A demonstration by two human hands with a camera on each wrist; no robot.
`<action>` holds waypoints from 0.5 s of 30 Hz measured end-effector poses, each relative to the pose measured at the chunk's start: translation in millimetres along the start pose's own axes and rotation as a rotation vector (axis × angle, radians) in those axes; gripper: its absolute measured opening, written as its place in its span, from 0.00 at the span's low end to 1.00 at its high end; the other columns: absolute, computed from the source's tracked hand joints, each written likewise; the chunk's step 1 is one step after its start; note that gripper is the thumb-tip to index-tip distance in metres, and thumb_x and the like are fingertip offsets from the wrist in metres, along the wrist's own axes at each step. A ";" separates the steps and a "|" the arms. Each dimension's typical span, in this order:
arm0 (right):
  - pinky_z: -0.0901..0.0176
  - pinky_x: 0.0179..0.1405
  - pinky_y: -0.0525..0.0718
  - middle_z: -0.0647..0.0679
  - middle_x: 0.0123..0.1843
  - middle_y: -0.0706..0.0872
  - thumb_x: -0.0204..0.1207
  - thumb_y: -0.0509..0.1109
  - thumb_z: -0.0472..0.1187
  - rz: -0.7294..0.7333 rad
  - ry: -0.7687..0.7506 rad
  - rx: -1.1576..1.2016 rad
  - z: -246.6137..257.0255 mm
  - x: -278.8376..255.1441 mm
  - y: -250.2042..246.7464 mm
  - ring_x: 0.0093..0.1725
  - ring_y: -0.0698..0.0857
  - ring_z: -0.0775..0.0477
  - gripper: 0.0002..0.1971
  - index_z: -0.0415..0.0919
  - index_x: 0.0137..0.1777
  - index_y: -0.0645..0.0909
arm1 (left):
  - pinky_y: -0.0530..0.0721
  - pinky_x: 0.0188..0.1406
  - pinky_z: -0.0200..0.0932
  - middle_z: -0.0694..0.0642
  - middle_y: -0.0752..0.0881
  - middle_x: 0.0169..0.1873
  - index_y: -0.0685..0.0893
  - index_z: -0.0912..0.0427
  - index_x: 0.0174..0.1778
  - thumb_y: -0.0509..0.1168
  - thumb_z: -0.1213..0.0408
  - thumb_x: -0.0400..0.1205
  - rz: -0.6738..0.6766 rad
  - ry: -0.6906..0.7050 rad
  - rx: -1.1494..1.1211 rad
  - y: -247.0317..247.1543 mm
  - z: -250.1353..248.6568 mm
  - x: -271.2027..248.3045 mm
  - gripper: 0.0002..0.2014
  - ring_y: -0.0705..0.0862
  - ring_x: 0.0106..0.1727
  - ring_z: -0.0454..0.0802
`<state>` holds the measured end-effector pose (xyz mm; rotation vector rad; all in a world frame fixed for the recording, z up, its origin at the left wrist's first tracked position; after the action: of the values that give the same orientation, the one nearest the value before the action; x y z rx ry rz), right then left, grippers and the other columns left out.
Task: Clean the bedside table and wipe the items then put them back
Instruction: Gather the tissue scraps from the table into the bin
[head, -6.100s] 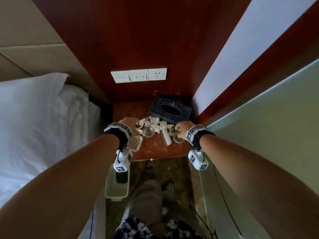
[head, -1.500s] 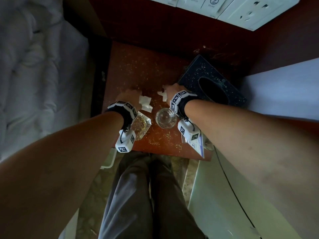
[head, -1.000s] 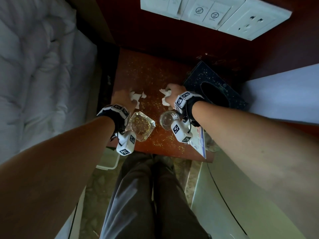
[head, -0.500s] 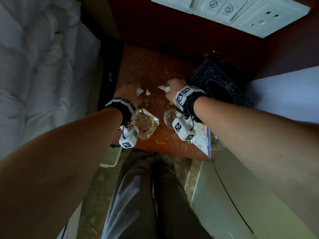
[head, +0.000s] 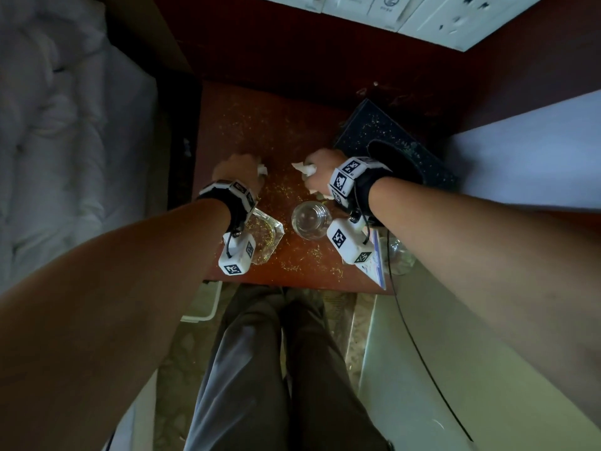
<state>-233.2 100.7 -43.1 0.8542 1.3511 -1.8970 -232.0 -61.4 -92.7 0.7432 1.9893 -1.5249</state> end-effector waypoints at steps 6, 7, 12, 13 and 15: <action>0.52 0.42 0.89 0.43 0.44 0.89 0.79 0.68 0.39 -0.033 -0.007 -0.033 -17.8 -26.2 -30.3 0.43 0.89 0.42 0.06 0.37 0.47 0.85 | 0.79 0.37 0.43 0.56 0.87 0.54 0.82 0.57 0.63 0.65 0.60 0.85 0.000 0.080 -0.106 -11.8 -29.4 -19.1 0.12 0.84 0.45 0.54; 0.53 0.41 0.90 0.45 0.44 0.90 0.79 0.67 0.38 -0.027 0.000 -0.030 -23.5 -30.0 -34.8 0.42 0.90 0.44 0.06 0.39 0.48 0.86 | 0.76 0.33 0.39 0.55 0.87 0.51 0.81 0.58 0.64 0.65 0.61 0.85 0.016 0.094 -0.118 -13.7 -36.8 -21.4 0.12 0.82 0.42 0.52; 0.55 0.39 0.83 0.49 0.46 0.84 0.76 0.69 0.35 -0.032 0.008 -0.186 -54.5 -49.4 -46.5 0.46 0.85 0.43 0.10 0.41 0.55 0.86 | 0.80 0.36 0.44 0.58 0.86 0.51 0.78 0.55 0.68 0.65 0.62 0.85 0.045 0.129 -0.122 -21.9 -76.7 -29.6 0.16 0.81 0.40 0.53; 0.54 0.40 0.83 0.48 0.46 0.84 0.76 0.69 0.36 -0.024 0.014 -0.199 -62.1 -52.8 -45.2 0.46 0.85 0.42 0.10 0.42 0.55 0.86 | 0.83 0.39 0.45 0.59 0.86 0.53 0.79 0.55 0.68 0.66 0.62 0.84 0.041 0.135 -0.124 -22.5 -83.7 -30.4 0.16 0.82 0.41 0.54; 0.52 0.43 0.85 0.46 0.48 0.88 0.76 0.70 0.36 0.005 0.011 -0.228 -78.1 -58.7 -38.9 0.47 0.87 0.41 0.09 0.41 0.54 0.87 | 0.87 0.47 0.50 0.60 0.86 0.56 0.78 0.55 0.69 0.67 0.61 0.83 0.042 0.142 -0.129 -21.0 -95.0 -31.1 0.18 0.85 0.47 0.57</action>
<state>-219.9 193.4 4.8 0.7531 1.5350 -1.6956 -231.5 22.9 -35.1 0.8546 2.1386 -1.3378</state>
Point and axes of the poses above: each hand's wrist, its own x-axis towards the middle knuckle, its own y-axis out of the palm, z = x × y, the point moved 6 cm from there along x, towards the middle knuckle
